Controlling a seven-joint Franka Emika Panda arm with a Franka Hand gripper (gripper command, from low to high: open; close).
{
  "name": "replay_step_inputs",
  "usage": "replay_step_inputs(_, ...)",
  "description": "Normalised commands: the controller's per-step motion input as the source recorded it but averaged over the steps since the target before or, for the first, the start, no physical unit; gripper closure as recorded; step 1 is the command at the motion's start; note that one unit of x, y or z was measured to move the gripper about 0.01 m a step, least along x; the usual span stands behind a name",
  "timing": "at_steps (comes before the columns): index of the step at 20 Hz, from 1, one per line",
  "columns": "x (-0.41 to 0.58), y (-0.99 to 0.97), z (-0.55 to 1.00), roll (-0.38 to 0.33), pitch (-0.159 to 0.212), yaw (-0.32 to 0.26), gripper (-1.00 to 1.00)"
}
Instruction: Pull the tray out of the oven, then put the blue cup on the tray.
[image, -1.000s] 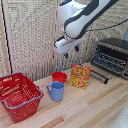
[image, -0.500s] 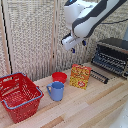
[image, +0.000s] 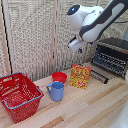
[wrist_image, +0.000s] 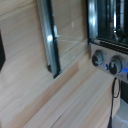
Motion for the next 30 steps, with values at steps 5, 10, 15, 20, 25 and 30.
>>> replay_step_inputs(5, 0.129, -0.87, -0.17, -0.154, 0.0, 0.0, -1.0)
replay_step_inputs(10, 0.435, -0.57, -0.32, -0.117, 0.052, 0.037, -1.0)
replay_step_inputs(15, 0.504, -0.32, -0.34, -0.125, 0.124, 0.003, -1.0)
replay_step_inputs(20, 0.278, -0.26, -0.02, -0.166, 0.132, -0.23, -1.0)
replay_step_inputs(25, 0.19, -0.32, -0.05, -0.123, 0.109, -0.273, -1.0)
replay_step_inputs(30, 0.004, -0.65, -0.17, -0.041, 0.022, -0.09, -1.0)
